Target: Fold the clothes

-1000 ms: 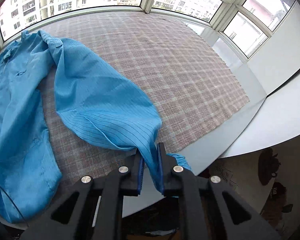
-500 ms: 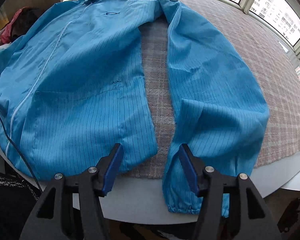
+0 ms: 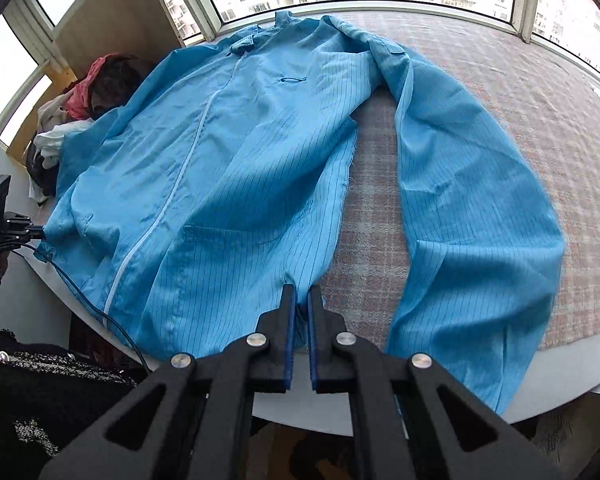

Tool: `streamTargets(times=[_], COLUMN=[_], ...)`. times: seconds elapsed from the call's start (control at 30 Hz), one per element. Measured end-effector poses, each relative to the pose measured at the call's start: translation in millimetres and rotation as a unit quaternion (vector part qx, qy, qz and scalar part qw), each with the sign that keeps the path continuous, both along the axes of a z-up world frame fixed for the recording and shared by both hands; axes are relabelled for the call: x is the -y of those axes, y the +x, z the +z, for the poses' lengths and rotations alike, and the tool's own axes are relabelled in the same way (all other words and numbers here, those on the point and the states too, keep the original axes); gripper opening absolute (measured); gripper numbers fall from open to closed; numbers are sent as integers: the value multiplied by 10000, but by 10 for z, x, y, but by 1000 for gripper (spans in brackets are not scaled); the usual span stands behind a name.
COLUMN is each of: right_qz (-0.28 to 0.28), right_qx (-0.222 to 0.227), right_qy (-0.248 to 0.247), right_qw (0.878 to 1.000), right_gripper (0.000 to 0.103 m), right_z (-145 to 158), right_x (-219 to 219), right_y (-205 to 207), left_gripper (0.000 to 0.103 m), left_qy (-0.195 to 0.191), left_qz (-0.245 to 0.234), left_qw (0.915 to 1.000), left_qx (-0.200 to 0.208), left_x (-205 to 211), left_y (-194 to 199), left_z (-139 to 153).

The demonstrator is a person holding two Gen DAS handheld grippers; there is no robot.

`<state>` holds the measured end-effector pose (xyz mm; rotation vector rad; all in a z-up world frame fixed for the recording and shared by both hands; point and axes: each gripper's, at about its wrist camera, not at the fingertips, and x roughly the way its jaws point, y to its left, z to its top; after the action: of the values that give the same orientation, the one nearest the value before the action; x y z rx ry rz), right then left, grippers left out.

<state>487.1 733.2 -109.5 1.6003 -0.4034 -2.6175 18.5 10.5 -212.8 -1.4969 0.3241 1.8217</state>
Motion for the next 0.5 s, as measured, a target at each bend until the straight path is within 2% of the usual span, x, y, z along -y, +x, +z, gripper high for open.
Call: streamTargets(times=[0.1, 0.17, 0.2, 0.23, 0.27, 0.3, 0.33, 0.37, 0.43, 0.5], right_qz=[-240, -552, -731, -869, -966, -1004, -957, -879, -892, -909], right_qx=[-469, -624, -606, -317, 128, 503, 647, 695, 822, 930], right_qy=[-92, -56, 79, 457, 864, 1041, 931, 724, 504, 473], right_qw=[9986, 9965, 9954, 9947, 9915, 9882, 9889, 9911, 9913, 9904], right_gripper=[6, 6, 9, 26, 35, 40, 40, 40, 40, 40], right_z=[489, 659, 668, 584, 423, 237, 71, -85, -322, -482], right_x=[-91, -165, -207, -258, -282, -313, -353, -389, -416, -409], right_y=[152, 202, 219, 213, 176, 154, 155, 159, 203, 236], left_gripper=[1, 1, 2, 7, 15, 20, 24, 24, 24, 24], left_qy=[176, 393, 442, 436, 254, -67, -411, -680, -800, -545], left_qz=[153, 180, 236, 316, 445, 595, 725, 823, 975, 1000], left_qw=[9996, 9988, 9985, 9983, 9986, 9982, 9965, 9943, 9919, 9927], left_qx=[-125, -221, -229, -214, -162, -101, -51, 4, 179, 392], left_x=[133, 254, 313, 377, 436, 475, 516, 561, 643, 656], left_y=[193, 269, 262, 249, 223, 189, 160, 143, 128, 143], left_z=[483, 742, 818, 843, 750, 588, 413, 242, 5, -98])
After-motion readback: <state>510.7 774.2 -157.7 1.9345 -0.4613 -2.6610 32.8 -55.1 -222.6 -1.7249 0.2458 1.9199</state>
